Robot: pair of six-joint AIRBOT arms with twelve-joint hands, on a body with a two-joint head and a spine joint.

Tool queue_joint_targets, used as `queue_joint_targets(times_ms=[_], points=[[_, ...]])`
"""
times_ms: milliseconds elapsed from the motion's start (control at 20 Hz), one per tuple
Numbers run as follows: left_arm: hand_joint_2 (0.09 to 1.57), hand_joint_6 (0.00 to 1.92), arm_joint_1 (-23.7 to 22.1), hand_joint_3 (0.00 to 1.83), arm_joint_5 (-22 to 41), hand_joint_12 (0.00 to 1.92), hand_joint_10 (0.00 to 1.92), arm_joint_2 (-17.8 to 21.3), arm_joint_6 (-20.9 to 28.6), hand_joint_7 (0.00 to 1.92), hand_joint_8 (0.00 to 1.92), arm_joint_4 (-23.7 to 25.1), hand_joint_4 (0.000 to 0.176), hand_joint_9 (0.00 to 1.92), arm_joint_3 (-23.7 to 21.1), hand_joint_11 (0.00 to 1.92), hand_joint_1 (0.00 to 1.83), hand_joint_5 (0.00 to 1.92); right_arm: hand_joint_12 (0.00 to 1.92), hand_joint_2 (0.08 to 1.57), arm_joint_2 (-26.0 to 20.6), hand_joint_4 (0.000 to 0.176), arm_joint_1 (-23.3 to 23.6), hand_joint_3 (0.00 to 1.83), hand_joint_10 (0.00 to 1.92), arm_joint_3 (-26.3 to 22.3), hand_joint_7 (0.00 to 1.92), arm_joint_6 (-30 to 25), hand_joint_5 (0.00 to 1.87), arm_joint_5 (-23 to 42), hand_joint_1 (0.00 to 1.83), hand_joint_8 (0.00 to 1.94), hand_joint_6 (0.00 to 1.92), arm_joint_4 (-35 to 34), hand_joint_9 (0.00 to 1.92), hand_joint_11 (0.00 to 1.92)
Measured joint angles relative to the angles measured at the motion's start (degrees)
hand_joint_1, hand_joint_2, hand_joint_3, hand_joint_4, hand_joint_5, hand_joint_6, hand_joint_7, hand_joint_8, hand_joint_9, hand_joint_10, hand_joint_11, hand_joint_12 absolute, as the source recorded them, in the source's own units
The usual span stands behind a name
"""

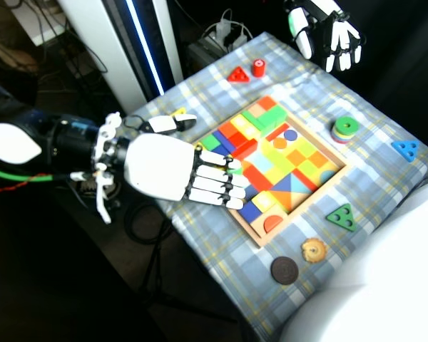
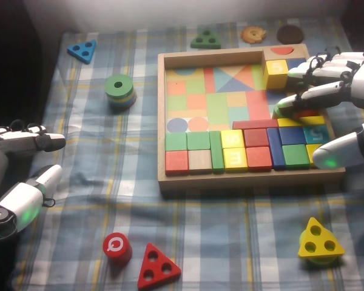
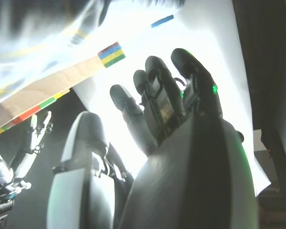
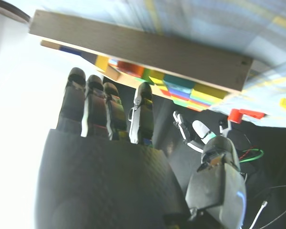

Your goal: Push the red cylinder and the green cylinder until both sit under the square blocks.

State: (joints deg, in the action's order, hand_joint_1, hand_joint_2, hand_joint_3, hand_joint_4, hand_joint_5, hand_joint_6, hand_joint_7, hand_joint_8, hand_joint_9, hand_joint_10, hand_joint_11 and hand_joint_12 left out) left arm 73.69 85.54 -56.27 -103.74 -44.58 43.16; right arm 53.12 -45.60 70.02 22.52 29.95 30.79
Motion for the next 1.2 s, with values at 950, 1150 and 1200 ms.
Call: queue_joint_targets(times_ms=[950, 1150, 1200], points=[[1.33, 0.00, 0.0, 0.00, 0.0, 0.55, 0.01, 0.0, 0.1, 0.55, 0.00, -0.2, 0.000, 0.45, 0.0, 0.00, 0.82, 0.82, 0.01, 1.16, -6.2, 0.091, -8.2, 0.01, 0.00, -8.0, 0.20, 17.3, 0.28, 16.7, 0.00, 0.00, 0.00, -26.7, 0.08, 0.01], [1.33, 0.01, 0.0, 0.00, 0.1, 0.62, 0.01, 0.0, 0.1, 0.57, 0.00, -0.2, 0.000, 0.46, 0.0, 0.00, 0.83, 0.83, 0.00, 1.18, -6.2, 0.018, -20.5, 0.01, 0.00, -9.7, 0.17, 19.8, 0.26, 28.9, 0.00, 0.00, 0.01, -41.8, 0.05, 0.00], [1.32, 0.01, 0.0, 0.00, 0.1, 0.62, 0.01, 0.0, 0.2, 0.57, 0.00, -0.2, 0.000, 0.46, 0.0, 0.00, 0.84, 0.84, 0.00, 1.16, -6.2, 0.001, -24.5, 0.00, 0.00, -10.5, 0.17, 20.0, 0.26, 33.2, 0.00, 0.00, 0.01, -45.9, 0.05, 0.00]])
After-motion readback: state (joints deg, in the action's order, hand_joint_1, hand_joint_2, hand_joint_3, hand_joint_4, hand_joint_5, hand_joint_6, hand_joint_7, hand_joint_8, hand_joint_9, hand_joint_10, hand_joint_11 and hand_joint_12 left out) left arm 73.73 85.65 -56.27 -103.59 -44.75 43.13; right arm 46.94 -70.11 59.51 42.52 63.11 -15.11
